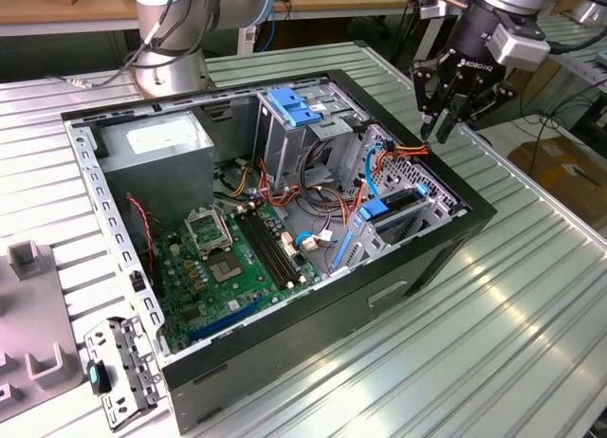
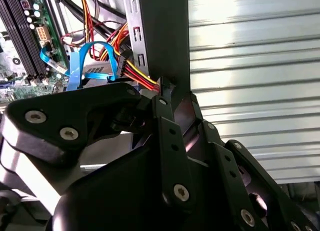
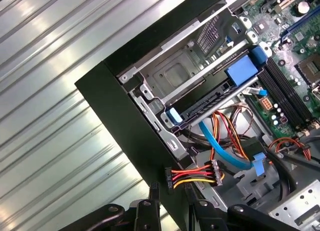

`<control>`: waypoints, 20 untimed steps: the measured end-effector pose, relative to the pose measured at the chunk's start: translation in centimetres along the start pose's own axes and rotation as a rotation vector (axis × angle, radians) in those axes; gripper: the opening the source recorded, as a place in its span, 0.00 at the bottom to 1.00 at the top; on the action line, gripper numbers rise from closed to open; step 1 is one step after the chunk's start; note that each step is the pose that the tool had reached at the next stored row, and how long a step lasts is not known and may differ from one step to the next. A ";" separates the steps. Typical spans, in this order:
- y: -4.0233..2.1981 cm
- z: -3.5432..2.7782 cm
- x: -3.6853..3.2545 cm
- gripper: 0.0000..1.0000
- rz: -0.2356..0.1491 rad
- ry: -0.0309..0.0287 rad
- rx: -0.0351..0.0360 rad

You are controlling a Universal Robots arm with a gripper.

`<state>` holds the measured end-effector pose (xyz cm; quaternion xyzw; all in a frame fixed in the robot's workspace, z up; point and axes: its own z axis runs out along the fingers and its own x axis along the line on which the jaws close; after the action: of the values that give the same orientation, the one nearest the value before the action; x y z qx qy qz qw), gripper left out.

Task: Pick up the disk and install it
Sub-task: 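Insert the first disk wire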

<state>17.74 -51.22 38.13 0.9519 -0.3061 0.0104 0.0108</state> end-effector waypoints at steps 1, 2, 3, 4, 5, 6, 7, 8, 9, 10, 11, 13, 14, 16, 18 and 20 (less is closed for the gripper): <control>0.10 0.05 0.03 0.32 -0.007 -0.0001 0.0003; 0.25 0.11 0.08 0.32 -0.015 0.0000 0.0006; 0.37 0.15 0.13 0.32 -0.021 0.0002 0.0009; 0.55 0.19 0.20 0.32 -0.028 0.0006 0.0014; 0.69 0.22 0.28 0.32 -0.032 0.0009 0.0022; 0.83 0.25 0.36 0.32 -0.035 0.0009 0.0033; 0.99 0.28 0.45 0.32 -0.038 0.0012 0.0044; 1.14 0.31 0.54 0.32 -0.042 0.0018 0.0058; 1.25 0.32 0.60 0.32 -0.045 0.0023 0.0072; 1.33 0.34 0.65 0.32 -0.049 0.0023 0.0099; 1.33 0.34 0.65 0.32 -0.049 0.0023 0.0101; 1.34 0.34 0.64 0.32 -0.049 0.0023 0.0102; 1.34 0.34 0.65 0.32 -0.049 0.0023 0.0102; 1.34 0.34 0.65 0.32 -0.049 0.0023 0.0101; 1.34 0.34 0.65 0.32 -0.049 0.0023 0.0101; 1.34 0.34 0.65 0.32 -0.049 0.0023 0.0102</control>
<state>17.49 -52.69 37.83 0.9591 -0.2826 0.0128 0.0066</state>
